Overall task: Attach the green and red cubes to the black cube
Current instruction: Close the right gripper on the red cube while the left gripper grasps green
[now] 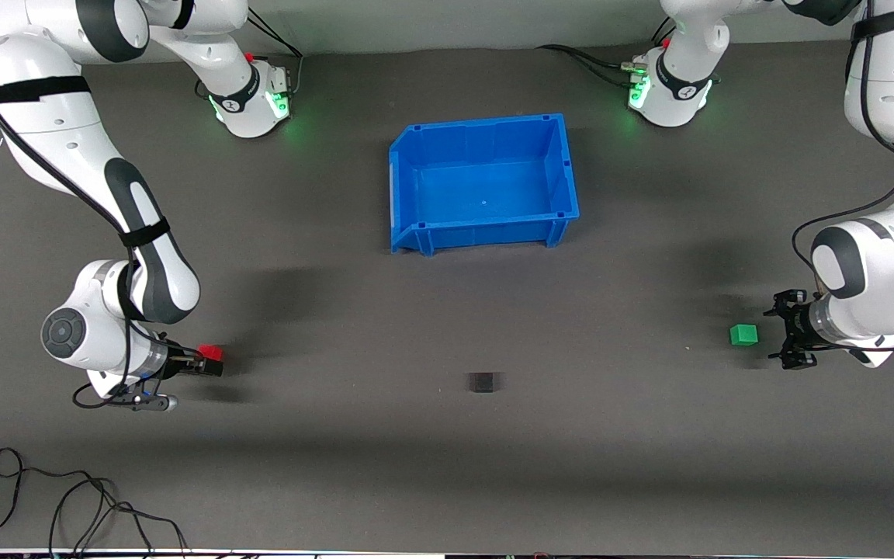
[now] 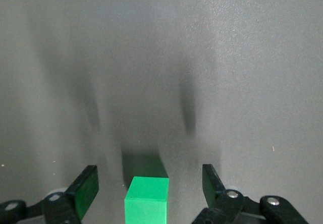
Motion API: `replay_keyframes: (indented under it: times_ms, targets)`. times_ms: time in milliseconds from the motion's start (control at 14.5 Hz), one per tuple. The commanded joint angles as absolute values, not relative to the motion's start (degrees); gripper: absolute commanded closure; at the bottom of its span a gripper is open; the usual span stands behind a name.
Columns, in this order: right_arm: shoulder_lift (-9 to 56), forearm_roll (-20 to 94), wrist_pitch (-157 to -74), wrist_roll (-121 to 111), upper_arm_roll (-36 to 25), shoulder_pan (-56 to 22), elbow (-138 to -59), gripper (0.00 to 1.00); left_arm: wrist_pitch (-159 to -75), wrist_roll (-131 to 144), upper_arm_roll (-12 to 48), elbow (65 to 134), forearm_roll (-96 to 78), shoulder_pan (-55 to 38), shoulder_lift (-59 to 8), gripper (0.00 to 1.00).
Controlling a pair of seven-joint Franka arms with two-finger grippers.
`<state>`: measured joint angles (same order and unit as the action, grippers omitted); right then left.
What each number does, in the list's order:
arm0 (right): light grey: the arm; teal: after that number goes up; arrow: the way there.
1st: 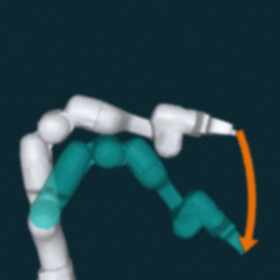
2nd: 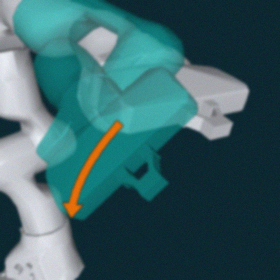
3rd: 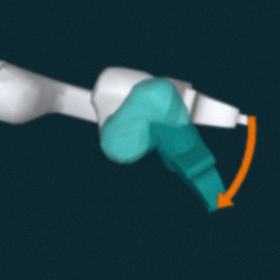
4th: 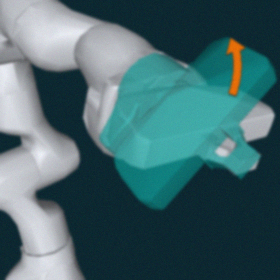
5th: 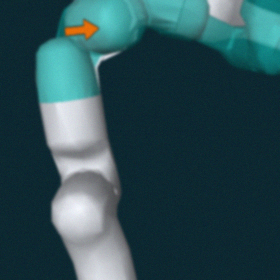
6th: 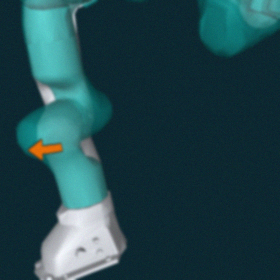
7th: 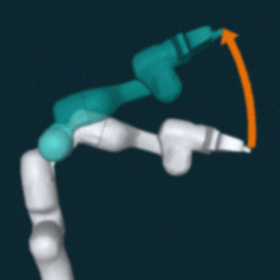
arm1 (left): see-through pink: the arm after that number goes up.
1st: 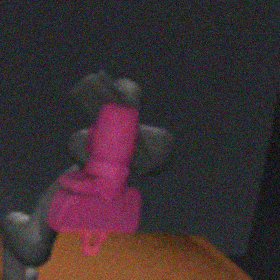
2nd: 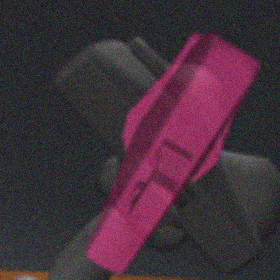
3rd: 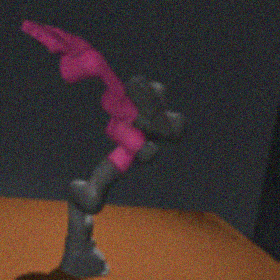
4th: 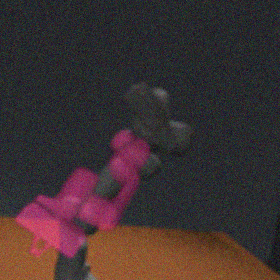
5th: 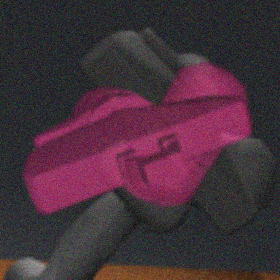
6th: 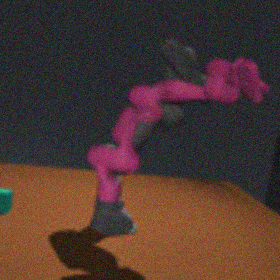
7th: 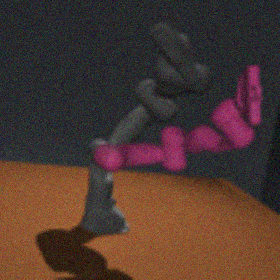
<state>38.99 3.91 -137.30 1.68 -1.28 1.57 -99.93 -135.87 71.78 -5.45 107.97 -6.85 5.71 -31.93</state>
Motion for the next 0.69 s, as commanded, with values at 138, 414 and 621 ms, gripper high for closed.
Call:
replay_keyframes:
  times_ms: [138,414,621]
  targets:
    - [40.4,5.4,-136.7,1.7,-1.1,1.2,-98.9,0.00,-136.9,73.6,-5.0,107.7,-7.7,4.5,-34.1,0.08]
    - [39.8,5.4,-133.5,2.9,-1.1,1.0,-99.3,0.00,-137.6,74.5,-5.0,107.7,-7.7,3.3,-34.5,0.11]
    - [39.2,5.4,-132.9,2.5,-1.1,1.5,-100.0,0.13,-137.7,74.4,-5.0,107.7,-7.2,3.3,-34.5,0.54]
